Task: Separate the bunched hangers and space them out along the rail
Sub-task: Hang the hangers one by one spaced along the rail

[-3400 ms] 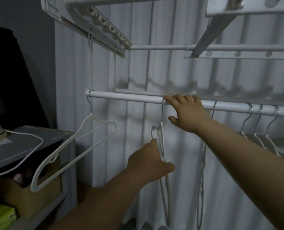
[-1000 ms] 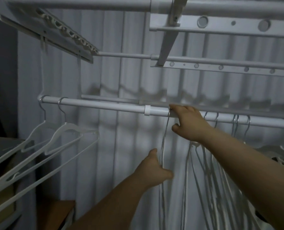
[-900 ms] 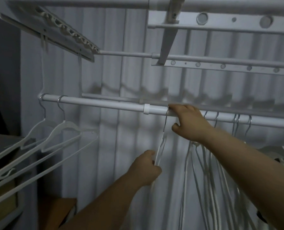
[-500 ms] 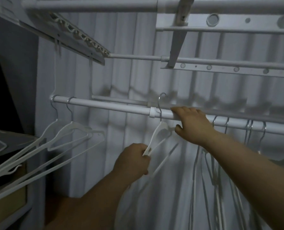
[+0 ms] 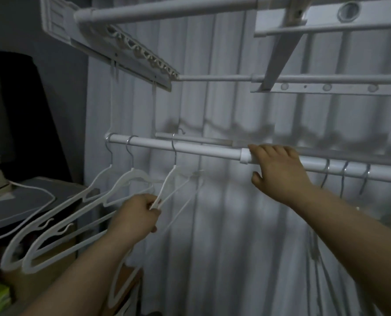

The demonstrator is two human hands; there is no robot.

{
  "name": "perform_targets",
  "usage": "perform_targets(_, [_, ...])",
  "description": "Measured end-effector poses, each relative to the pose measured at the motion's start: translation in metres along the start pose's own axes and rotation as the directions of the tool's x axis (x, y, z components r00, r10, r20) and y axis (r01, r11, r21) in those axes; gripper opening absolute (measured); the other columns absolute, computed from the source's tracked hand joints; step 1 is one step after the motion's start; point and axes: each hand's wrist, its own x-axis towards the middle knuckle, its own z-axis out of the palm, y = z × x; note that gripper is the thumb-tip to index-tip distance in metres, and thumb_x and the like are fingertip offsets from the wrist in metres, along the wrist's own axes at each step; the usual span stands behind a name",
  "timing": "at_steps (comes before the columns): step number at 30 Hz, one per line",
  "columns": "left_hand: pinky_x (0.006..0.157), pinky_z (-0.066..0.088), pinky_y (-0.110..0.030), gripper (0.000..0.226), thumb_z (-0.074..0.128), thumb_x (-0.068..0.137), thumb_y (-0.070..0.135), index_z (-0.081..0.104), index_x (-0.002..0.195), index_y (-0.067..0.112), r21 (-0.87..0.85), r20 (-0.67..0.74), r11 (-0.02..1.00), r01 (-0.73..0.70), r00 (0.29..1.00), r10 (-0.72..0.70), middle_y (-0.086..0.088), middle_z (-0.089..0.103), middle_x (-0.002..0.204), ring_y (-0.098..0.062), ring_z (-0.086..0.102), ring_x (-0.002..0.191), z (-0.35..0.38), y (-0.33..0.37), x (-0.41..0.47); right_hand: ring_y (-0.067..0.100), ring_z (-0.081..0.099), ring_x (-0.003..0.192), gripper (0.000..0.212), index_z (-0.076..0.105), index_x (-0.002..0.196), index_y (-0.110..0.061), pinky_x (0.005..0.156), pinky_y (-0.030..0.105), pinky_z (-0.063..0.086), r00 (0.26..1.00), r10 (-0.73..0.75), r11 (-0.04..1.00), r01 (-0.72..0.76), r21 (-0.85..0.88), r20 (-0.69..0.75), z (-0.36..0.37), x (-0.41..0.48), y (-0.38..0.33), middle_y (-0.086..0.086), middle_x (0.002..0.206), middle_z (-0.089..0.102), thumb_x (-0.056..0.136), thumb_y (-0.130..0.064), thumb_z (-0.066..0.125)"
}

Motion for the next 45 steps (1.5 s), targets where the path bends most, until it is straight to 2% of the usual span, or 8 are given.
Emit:
perform_targets(9, [0.044, 0.038, -0.022, 0.018, 0.046, 0.088, 0.004, 0.063, 0.092, 0.010, 0.055, -0.063, 0.994, 0.096, 0.994, -0.093, -0.002, 0.054, 0.054, -0.013, 0.050, 0.044, -0.034, -0.034, 0.016, 0.030, 0.046, 0.119, 0.052, 0.041, 0.133, -0.008, 0.104, 0.036, 0.023, 0.996, 0.071, 0.997, -0.070, 0.030, -0.046, 0.005, 0.006, -0.015, 0.012, 0.129, 0.052, 0.085, -0.020, 0.053])
perform_targets(18, [0.031, 0.038, -0.014, 0.023, 0.043, 0.089, 0.003, 0.061, 0.103, 0.005, 0.058, -0.025, 0.993, 0.104, 0.994, -0.103, -0.002, 0.053, 0.057, -0.011, 0.051, 0.045, -0.044, -0.042, 0.027, 0.027, 0.042, 0.123, 0.055, 0.033, 0.138, -0.013, 0.105, 0.034, 0.022, 0.995, 0.105, 0.995, -0.105, 0.002, -0.005, 0.000, 0.006, -0.023, 0.007, 0.135, 0.047, 0.087, -0.024, 0.050])
perform_targets(20, [0.039, 0.042, -0.018, 0.022, 0.044, 0.089, 0.004, 0.061, 0.101, 0.007, 0.069, -0.016, 0.992, 0.101, 0.995, -0.100, -0.003, 0.055, 0.060, -0.012, 0.053, 0.048, -0.044, -0.042, 0.027, 0.028, 0.042, 0.122, 0.055, 0.033, 0.138, -0.012, 0.105, 0.034, 0.022, 0.993, 0.120, 0.993, -0.120, 0.003, 0.000, -0.001, 0.006, -0.024, 0.008, 0.135, 0.047, 0.087, -0.024, 0.051])
perform_targets(25, [0.080, 0.055, -0.038, 0.018, 0.047, 0.086, 0.006, 0.063, 0.086, 0.015, 0.123, 0.010, 0.991, 0.058, 0.998, -0.059, -0.014, 0.069, 0.083, -0.031, 0.067, 0.079, -0.041, -0.044, 0.027, 0.029, 0.043, 0.122, 0.055, 0.035, 0.137, -0.011, 0.105, 0.035, 0.022, 0.988, 0.155, 0.988, -0.155, -0.006, 0.000, -0.001, 0.005, -0.026, 0.009, 0.135, 0.048, 0.087, -0.023, 0.052])
perform_targets(34, [0.085, 0.054, -0.040, 0.027, 0.047, 0.087, 0.012, 0.054, 0.067, 0.029, 0.189, 0.041, 0.982, 0.025, 0.999, -0.034, -0.007, 0.067, 0.083, -0.028, 0.065, 0.085, -0.035, -0.039, 0.022, 0.030, 0.043, 0.123, 0.055, 0.035, 0.137, -0.010, 0.106, 0.036, 0.022, 0.982, 0.186, 0.982, -0.186, -0.026, 0.001, -0.003, 0.002, -0.025, 0.011, 0.135, 0.048, 0.086, -0.022, 0.053])
perform_targets(38, [0.091, 0.050, -0.039, 0.019, 0.050, 0.088, 0.019, 0.064, 0.102, 0.020, 0.231, 0.063, 0.973, 0.003, 0.998, -0.018, -0.004, 0.065, 0.089, -0.027, 0.063, 0.093, -0.037, -0.036, 0.021, 0.030, 0.042, 0.125, 0.055, 0.035, 0.137, -0.010, 0.109, 0.037, 0.021, 0.983, 0.182, 0.983, -0.182, -0.019, 0.003, -0.002, 0.001, -0.022, 0.010, 0.137, 0.047, 0.086, -0.023, 0.053])
perform_targets(41, [0.097, 0.045, -0.033, 0.035, 0.055, 0.087, 0.028, 0.056, 0.121, 0.022, 0.252, 0.023, 0.968, -0.011, 1.000, 0.006, -0.002, 0.063, 0.116, -0.024, 0.057, 0.109, -0.042, -0.030, 0.018, 0.029, 0.037, 0.130, 0.056, 0.036, 0.137, -0.010, 0.112, 0.039, 0.017, 0.984, 0.177, 0.984, -0.177, -0.006, -0.011, -0.002, 0.000, -0.020, 0.010, 0.139, 0.046, 0.085, -0.022, 0.055])
perform_targets(45, [0.091, 0.043, -0.030, 0.046, 0.058, 0.085, 0.038, 0.052, 0.127, 0.021, 0.275, -0.072, 0.960, -0.060, 0.994, 0.082, -0.002, 0.056, 0.131, -0.023, 0.055, 0.115, -0.051, -0.021, 0.012, 0.028, 0.031, 0.135, 0.061, 0.033, 0.139, -0.009, 0.115, 0.041, 0.011, 0.985, 0.169, 0.985, -0.169, 0.017, -0.025, -0.004, -0.003, -0.016, 0.011, 0.142, 0.043, 0.084, -0.021, 0.057])
